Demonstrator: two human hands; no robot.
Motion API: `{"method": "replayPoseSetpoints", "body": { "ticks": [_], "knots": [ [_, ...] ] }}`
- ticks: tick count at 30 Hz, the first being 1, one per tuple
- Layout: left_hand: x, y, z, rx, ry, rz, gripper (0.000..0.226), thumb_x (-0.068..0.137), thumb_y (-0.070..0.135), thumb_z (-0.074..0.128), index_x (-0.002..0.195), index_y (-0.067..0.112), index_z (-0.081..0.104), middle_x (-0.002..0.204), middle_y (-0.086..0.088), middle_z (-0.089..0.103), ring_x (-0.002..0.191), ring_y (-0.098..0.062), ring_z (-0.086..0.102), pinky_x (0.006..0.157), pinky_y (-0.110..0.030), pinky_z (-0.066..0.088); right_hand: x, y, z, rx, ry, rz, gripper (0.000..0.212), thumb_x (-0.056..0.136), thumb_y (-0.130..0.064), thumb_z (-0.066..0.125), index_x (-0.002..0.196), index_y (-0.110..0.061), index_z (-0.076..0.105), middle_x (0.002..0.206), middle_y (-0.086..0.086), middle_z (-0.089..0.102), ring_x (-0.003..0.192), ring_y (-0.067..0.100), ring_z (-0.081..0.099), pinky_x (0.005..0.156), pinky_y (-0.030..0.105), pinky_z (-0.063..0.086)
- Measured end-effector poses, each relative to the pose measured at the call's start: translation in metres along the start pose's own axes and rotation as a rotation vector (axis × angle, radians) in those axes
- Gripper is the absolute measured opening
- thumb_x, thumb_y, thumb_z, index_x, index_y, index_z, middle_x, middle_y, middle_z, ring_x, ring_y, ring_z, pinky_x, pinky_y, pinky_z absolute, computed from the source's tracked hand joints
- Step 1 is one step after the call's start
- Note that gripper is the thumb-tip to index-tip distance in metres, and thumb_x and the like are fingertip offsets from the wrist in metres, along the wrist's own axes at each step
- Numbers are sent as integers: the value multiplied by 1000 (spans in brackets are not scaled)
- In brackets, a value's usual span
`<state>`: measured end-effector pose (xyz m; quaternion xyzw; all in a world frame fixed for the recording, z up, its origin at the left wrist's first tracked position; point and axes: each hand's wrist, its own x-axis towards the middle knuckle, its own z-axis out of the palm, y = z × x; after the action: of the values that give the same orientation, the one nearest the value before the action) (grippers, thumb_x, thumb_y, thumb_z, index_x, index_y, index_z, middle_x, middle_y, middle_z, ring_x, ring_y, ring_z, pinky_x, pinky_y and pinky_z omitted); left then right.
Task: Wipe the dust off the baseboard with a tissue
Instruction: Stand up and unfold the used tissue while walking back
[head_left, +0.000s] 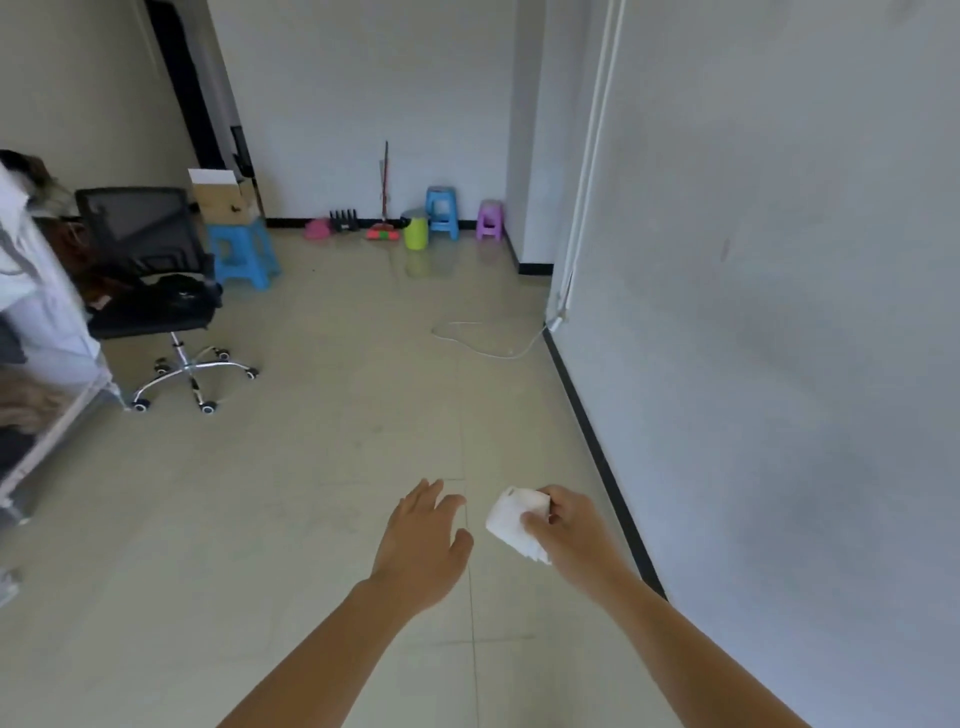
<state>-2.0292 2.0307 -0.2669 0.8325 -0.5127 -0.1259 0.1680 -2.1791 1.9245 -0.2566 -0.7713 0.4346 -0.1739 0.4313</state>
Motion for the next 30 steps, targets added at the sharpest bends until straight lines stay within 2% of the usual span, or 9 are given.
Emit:
{"method": "replayPoseSetpoints", "body": {
  "ticks": [7,12,20,23,28,30],
  "knots": [
    [219,-16,-23,-160,71,-2,46,100,28,41,145,25,37,159,2,20,148,-10,5,120,-30,14,223,-27,-20,25,-4,-87,15,85,-18,54,79,-5,60,67,-1,51,60,13,47,53,25,35],
    [354,-43,-65,-153,105,-32,46,100,28,40,146,26,37,159,5,19,147,-8,4,119,-28,16,374,-63,-37,26,-29,-109,11,86,-16,55,89,-13,65,81,6,65,72,17,58,58,24,42],
    [574,-129,-104,-146,187,-145,46,99,26,41,145,24,38,158,3,23,147,-9,8,118,-27,19,612,-120,18,58,-108,-176,11,87,-15,55,86,-23,62,77,-4,62,73,15,58,60,24,44],
    [665,-174,-117,-110,234,-129,48,99,24,41,147,25,35,157,4,25,147,-9,11,117,-27,20,713,-144,46,47,-125,-210,14,88,-16,53,93,-20,65,83,-1,65,79,18,61,61,24,44],
    [826,-233,-163,-220,252,-78,49,98,23,43,146,27,38,147,11,42,137,-7,33,108,-22,31,876,-201,77,72,-107,-271,18,89,-20,52,97,-24,67,86,-7,63,82,14,61,63,21,43],
    [885,-243,-183,-298,228,-57,45,96,23,48,141,28,46,137,13,53,124,-13,50,96,-17,40,938,-221,80,61,-90,-283,21,89,-19,53,103,-22,69,94,-5,63,85,13,60,67,22,44]
  ]
}}
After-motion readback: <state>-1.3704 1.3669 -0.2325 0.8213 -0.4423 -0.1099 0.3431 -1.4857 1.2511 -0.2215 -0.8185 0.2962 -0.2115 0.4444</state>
